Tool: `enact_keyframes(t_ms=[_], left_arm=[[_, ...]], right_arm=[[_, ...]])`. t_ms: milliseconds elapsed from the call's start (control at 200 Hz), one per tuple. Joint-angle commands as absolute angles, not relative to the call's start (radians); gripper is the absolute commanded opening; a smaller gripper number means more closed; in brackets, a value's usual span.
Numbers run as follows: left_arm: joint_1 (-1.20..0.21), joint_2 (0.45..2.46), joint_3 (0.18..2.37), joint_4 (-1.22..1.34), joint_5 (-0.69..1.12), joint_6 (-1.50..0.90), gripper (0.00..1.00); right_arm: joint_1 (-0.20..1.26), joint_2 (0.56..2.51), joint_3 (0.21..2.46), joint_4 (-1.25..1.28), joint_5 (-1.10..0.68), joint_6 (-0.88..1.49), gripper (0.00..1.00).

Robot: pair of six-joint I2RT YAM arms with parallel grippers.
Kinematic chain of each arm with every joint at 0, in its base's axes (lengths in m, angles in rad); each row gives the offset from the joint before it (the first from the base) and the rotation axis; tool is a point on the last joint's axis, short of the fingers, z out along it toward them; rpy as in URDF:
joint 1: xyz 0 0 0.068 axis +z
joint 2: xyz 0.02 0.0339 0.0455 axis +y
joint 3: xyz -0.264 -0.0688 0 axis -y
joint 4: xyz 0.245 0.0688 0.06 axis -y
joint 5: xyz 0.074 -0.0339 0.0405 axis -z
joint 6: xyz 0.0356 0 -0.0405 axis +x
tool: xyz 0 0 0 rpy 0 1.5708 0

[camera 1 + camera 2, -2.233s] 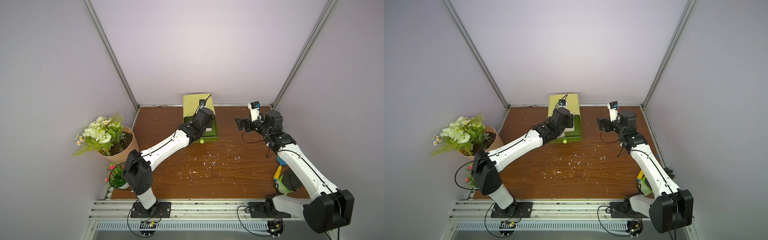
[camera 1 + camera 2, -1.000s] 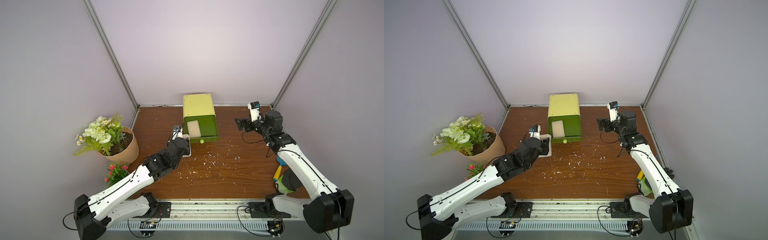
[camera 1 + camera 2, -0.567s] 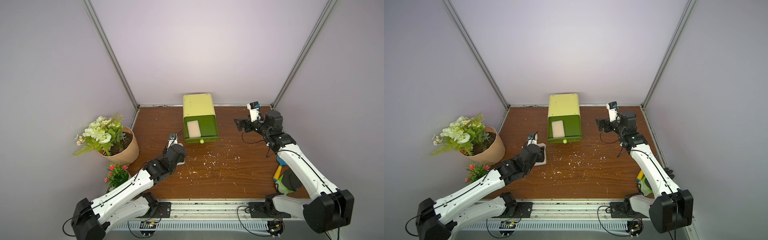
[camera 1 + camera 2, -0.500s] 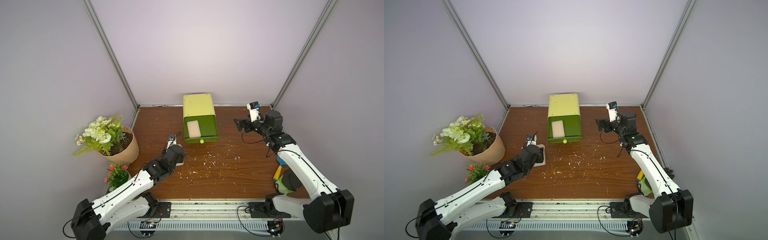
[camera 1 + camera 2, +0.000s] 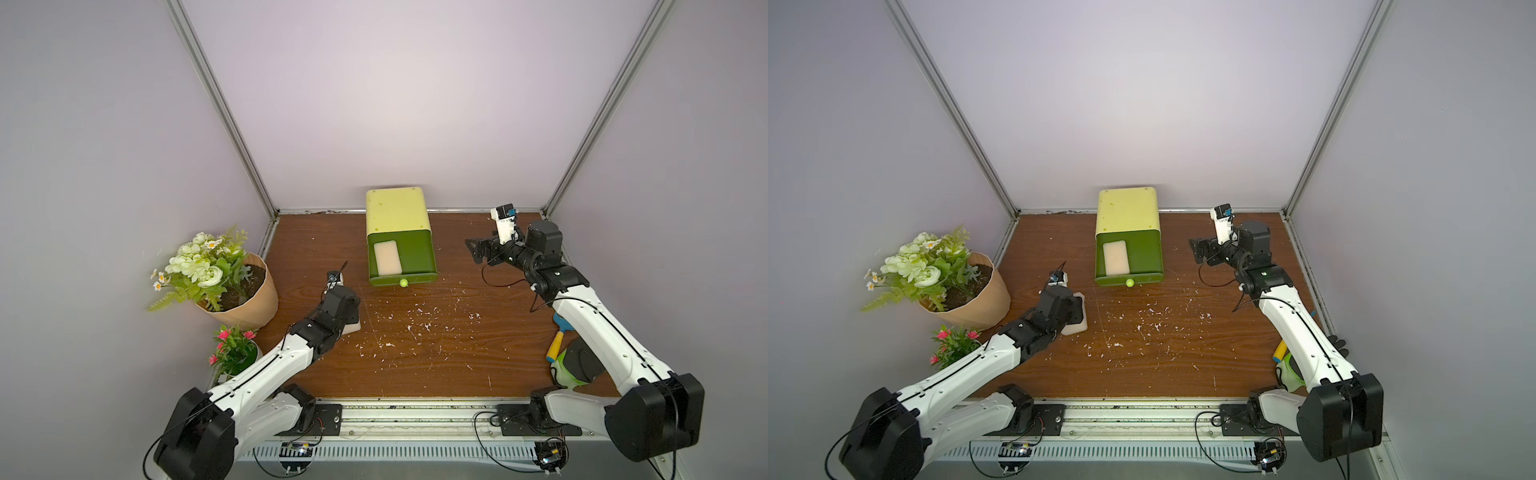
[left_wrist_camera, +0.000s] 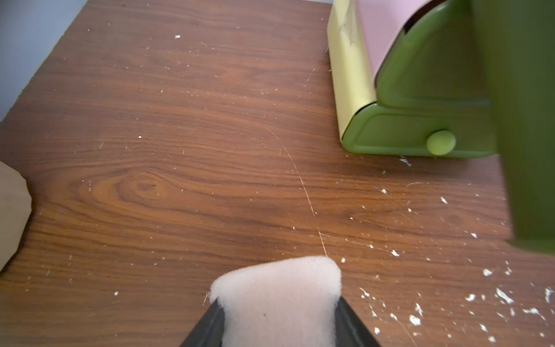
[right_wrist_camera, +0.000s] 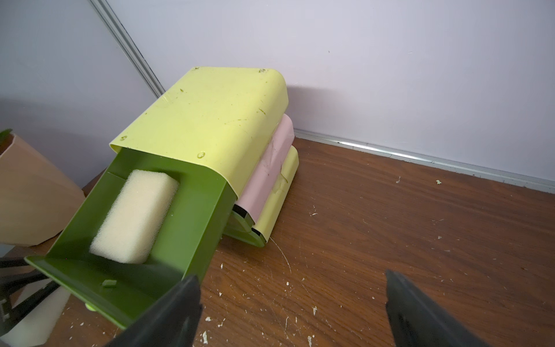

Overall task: Take the sponge out of the drawer
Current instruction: Place the sponge at the center of the board.

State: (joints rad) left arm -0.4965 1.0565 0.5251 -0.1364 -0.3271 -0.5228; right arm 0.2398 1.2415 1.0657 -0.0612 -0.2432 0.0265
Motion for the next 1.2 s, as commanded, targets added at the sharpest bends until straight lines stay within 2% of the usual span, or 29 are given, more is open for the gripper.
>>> enact_keyframes(t_ms=[0,385,701,971,1196], left_arm=[[-0.464,1.099,0.537,-0.063,-0.272,-0.474,0.56],[-0.425,1.341,0.619,-0.011,-0.265,-0.395,0.59],[-0.415,1.416,0.621,0.041,-0.250,-0.374,0.60],[-0.397,1.484,0.638,0.047,-0.236,-0.370,0.75],[-0.394,1.449,0.634,0.045,-0.239,-0.377,0.86]], right_arm=[[0.236,1.240,1.085,-0.026,-0.271,0.029,0.99],[0.237,1.261,1.099,-0.040,-0.290,0.019,0.99],[0.236,1.274,1.105,-0.049,-0.299,0.010,0.99],[0.236,1.274,1.106,-0.052,-0.310,0.011,0.99],[0.238,1.273,1.109,-0.052,-0.343,0.018,0.99]])
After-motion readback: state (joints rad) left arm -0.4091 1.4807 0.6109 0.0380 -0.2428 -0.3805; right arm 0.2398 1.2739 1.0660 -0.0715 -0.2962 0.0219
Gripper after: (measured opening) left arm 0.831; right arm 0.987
